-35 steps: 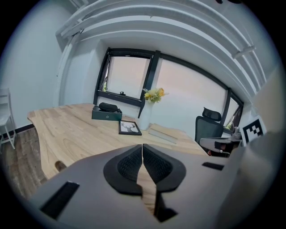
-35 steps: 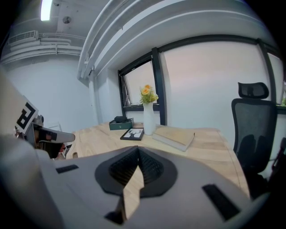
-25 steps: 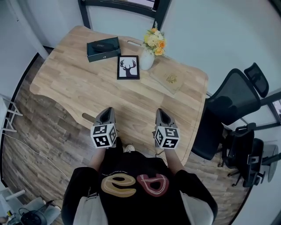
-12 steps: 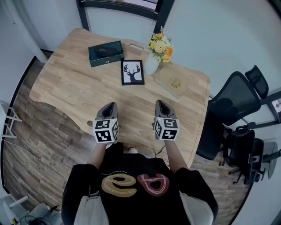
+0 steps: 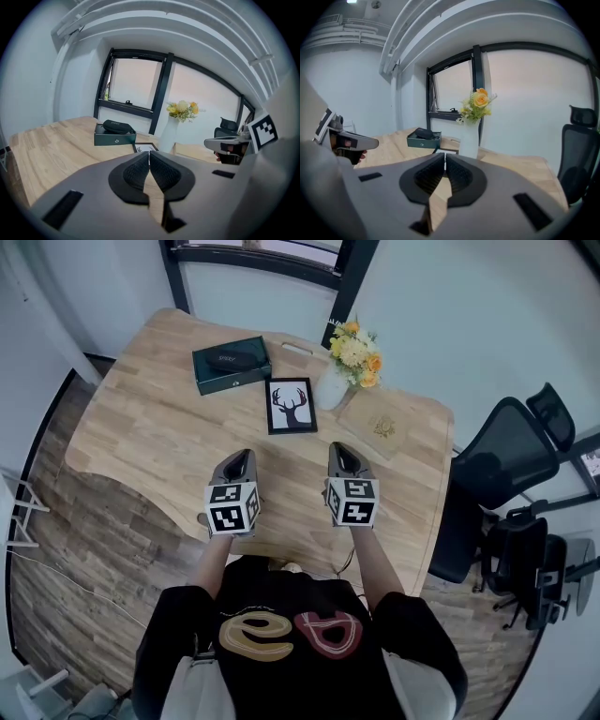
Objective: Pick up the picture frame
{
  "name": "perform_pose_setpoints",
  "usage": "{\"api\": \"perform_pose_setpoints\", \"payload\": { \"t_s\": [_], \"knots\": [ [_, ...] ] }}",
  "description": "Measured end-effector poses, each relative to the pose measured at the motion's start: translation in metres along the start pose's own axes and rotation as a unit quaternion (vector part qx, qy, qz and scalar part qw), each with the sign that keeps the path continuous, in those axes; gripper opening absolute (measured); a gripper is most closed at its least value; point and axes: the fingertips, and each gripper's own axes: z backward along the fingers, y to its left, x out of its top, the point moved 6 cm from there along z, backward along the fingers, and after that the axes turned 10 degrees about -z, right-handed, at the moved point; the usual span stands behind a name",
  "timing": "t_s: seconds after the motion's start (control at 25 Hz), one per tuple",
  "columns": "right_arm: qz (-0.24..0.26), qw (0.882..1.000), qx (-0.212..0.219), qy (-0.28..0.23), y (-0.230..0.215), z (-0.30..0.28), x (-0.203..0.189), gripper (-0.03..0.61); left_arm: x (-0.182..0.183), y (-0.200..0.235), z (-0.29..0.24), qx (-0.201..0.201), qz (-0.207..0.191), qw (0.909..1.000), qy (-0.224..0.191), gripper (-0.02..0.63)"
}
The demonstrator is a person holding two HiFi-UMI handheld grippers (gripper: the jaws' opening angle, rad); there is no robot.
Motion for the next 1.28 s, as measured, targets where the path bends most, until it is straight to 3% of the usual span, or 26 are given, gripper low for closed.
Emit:
{"api": "perform_pose_setpoints", "payload": {
  "t_s": [0.28,0.48,0.68,1.28],
  "knots": [
    [0.001,1.000,-0.014,0.016,0.006,-0.037,0.008,0.022,0.001,0.011,-0.035,-0.027,-0.021,0.9991,0.025,0.018],
    [-0.006,0.999,-0.019,0.034,0.005,-0.064,0.009,0.038,0.007,0.022,-0.058,-0.023,-0.003,0.9993,0.028,0.018],
    [-0.023,0.998,-0.023,0.048,0.002,-0.088,0.009,0.043,0.012,0.032,-0.084,-0.016,-0.023,0.9992,0.029,0.018],
    [-0.027,0.991,-0.041,0.121,-0.017,-0.156,-0.002,0.061,0.003,0.051,-0.149,-0.028,0.064,0.9931,0.095,0.020]
  ]
}}
